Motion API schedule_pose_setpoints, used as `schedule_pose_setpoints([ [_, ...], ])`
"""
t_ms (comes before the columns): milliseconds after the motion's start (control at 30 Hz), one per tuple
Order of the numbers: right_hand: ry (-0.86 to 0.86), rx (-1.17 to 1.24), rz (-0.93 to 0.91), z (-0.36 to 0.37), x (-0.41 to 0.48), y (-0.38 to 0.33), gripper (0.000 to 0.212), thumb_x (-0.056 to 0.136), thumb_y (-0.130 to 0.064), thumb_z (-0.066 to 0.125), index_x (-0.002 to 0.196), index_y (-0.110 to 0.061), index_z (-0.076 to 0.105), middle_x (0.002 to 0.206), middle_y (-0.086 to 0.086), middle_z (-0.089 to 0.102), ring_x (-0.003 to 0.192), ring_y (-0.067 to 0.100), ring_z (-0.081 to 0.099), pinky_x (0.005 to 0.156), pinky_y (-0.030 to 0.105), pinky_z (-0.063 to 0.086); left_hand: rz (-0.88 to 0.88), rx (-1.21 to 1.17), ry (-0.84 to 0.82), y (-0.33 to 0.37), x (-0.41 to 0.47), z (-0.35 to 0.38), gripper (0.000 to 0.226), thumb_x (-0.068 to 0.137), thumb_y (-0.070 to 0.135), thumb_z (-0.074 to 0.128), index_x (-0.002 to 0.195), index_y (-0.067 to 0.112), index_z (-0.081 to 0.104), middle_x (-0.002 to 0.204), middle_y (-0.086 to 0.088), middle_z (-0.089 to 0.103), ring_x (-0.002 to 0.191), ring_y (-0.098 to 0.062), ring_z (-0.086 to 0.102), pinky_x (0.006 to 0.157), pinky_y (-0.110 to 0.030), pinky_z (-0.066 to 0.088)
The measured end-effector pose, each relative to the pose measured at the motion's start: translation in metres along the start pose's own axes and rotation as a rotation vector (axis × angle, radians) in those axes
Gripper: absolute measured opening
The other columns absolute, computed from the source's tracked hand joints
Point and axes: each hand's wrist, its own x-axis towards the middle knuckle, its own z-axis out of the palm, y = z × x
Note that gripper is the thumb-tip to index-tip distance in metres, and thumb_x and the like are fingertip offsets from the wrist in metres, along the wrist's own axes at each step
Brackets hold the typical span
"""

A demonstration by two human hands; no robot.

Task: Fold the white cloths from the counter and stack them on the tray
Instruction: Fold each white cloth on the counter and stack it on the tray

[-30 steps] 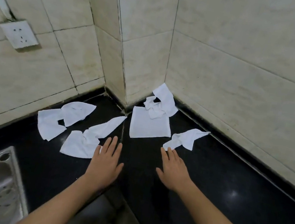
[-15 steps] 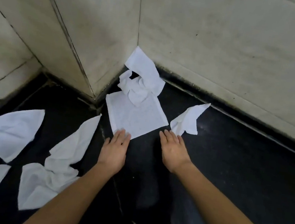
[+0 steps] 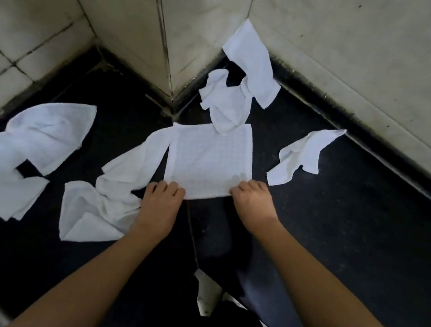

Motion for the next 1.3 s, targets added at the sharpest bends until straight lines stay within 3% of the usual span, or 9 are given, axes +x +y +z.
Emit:
schedule_pose_setpoints([
  [167,0.074,0.048,-0.118,0.003,-0.042,-0.005,0.024,0.058,-0.011,0.080,0.075,-0.012,0.063,0.068,0.005,0.061,0.062,0.026,0.060,0.072,0.038,0.057,-0.040,-0.026,-0.100,0.025,-0.038,-0.011,0.022,0.058,0.009,0.076,0.074,0.011,0.062,0.070,-0.007,0.059,0.067,-0.029,0.056,0.069,-0.040,0.046],
  [367,0.011,0.045,-0.147,0.020,-0.105,-0.001,0.056,0.038,-0.006,0.083,0.090,-0.012,0.063,0.069,0.004,0.061,0.059,0.024,0.061,0.075,0.037,0.058,-0.082,0.062,-0.172,0.065,-0.087,-0.016,0.040,0.053,0.012,0.076,0.091,0.003,0.068,0.074,-0.011,0.063,0.069,-0.032,0.058,0.067,-0.042,0.049],
  [500,-0.116,0.077,-0.122,0.023,-0.139,0.001,0.033,0.075,-0.001,0.066,0.107,-0.012,0.062,0.099,0.008,0.062,0.090,0.029,0.063,0.083,0.038,0.047,-0.058,0.122,-0.187,0.076,-0.120,-0.012,0.036,0.042,0.006,0.080,0.074,0.009,0.064,0.065,-0.008,0.058,0.062,-0.030,0.057,0.062,-0.044,0.050],
  [633,-0.054,0.099,-0.140,0.036,-0.163,0.004,0.028,0.058,-0.007,0.083,0.078,-0.019,0.068,0.078,0.000,0.063,0.068,0.022,0.064,0.057,0.031,0.049,-0.054,0.078,-0.191,0.085,-0.145,-0.014,0.034,0.039,0.008,0.082,0.065,0.013,0.059,0.060,-0.004,0.056,0.056,-0.027,0.056,0.055,-0.037,0.048],
  [700,-0.073,0.089,-0.161,0.037,-0.172,0.006,0.022,0.065,-0.010,0.081,0.082,-0.019,0.070,0.086,0.000,0.064,0.076,0.022,0.063,0.065,0.032,0.051,-0.039,0.061,-0.205,0.088,-0.156,-0.012,0.035,0.038,0.010,0.083,0.062,0.016,0.058,0.058,-0.002,0.055,0.053,-0.025,0.056,0.051,-0.034,0.046],
  [800,-0.176,0.124,-0.201,0.037,-0.180,0.011,0.026,0.094,-0.013,0.051,0.113,-0.016,0.068,0.117,0.005,0.060,0.110,0.028,0.054,0.092,0.038,0.045,-0.039,-0.003,-0.276,0.089,-0.166,-0.009,0.016,0.062,0.013,0.075,0.074,0.016,0.065,0.074,-0.002,0.063,0.072,-0.026,0.062,0.063,-0.034,0.045],
  [900,-0.227,0.179,-0.219,0.035,-0.185,0.015,0.031,0.095,-0.017,0.048,0.119,-0.022,0.067,0.122,0.003,0.059,0.117,0.025,0.049,0.093,0.036,0.046,-0.096,-0.098,-0.362,0.088,-0.170,-0.013,0.020,0.088,0.019,0.054,0.103,0.020,0.067,0.104,0.002,0.063,0.101,-0.022,0.056,0.081,-0.032,0.040],
  [1167,-0.095,0.988,0.369,0.020,-0.150,0.020,0.021,0.091,-0.023,0.071,0.111,-0.027,0.070,0.096,-0.008,0.066,0.092,0.011,0.064,0.085,0.020,0.051,-0.671,-0.811,-0.201,0.057,-0.138,-0.024,0.022,0.088,0.015,0.068,0.109,0.020,0.071,0.105,0.000,0.069,0.101,-0.018,0.064,0.088,-0.028,0.049],
  [1300,0.019,1.239,0.551,0.014,-0.117,0.015,0.015,0.087,-0.021,0.077,0.099,-0.026,0.070,0.085,-0.005,0.063,0.080,0.008,0.060,0.069,0.006,0.044,-0.900,-1.190,-0.085,0.041,-0.109,-0.019,0.015,0.085,0.013,0.074,0.095,0.022,0.069,0.101,-0.003,0.068,0.100,-0.024,0.066,0.093,-0.044,0.055],
])
